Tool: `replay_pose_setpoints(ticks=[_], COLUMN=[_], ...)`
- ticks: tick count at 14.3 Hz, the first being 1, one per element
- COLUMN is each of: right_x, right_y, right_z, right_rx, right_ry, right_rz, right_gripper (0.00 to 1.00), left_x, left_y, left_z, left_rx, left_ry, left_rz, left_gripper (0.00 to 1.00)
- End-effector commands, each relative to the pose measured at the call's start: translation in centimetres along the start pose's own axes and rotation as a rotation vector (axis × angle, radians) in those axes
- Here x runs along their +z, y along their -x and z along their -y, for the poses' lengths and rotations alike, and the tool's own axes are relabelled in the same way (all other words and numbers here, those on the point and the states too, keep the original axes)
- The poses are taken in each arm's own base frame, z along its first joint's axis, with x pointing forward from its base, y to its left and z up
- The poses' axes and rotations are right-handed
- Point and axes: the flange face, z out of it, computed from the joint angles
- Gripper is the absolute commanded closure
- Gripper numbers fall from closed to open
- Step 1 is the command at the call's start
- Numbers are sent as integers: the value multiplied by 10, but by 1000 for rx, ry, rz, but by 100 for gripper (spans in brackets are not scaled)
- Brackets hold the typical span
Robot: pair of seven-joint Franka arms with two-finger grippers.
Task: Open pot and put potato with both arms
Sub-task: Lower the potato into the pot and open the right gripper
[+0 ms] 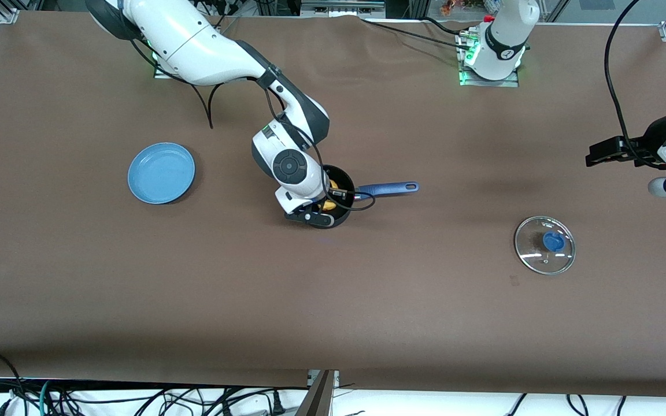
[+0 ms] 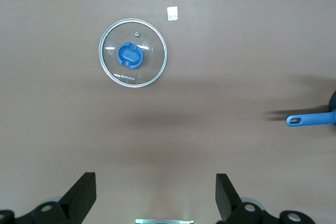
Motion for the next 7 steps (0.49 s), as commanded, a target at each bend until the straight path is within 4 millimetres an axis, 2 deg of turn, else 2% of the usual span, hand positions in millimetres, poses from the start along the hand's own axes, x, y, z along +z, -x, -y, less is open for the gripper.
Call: replay_pose_setpoints(ticks=[1, 3, 5, 7], right_x=[-15, -47, -103, -168], right_y=[-2, -3, -9, -17], right_z=[6, 4, -6, -25], right_rx=[-12, -11, -3, 21], right_ry=[2, 29, 55, 78], right_rz=[-29, -28, -59, -97], right_gripper=[0, 0, 0, 0], left_x=[-6, -6, -5, -5], left_y=[0, 0, -1, -1], left_z=[0, 2, 0, 0], left_rx=[7, 4, 7, 7], left_ry=[-21, -21, -21, -21], left_rz=[-25, -25, -24, -24], left_gripper=[0, 0, 0, 0])
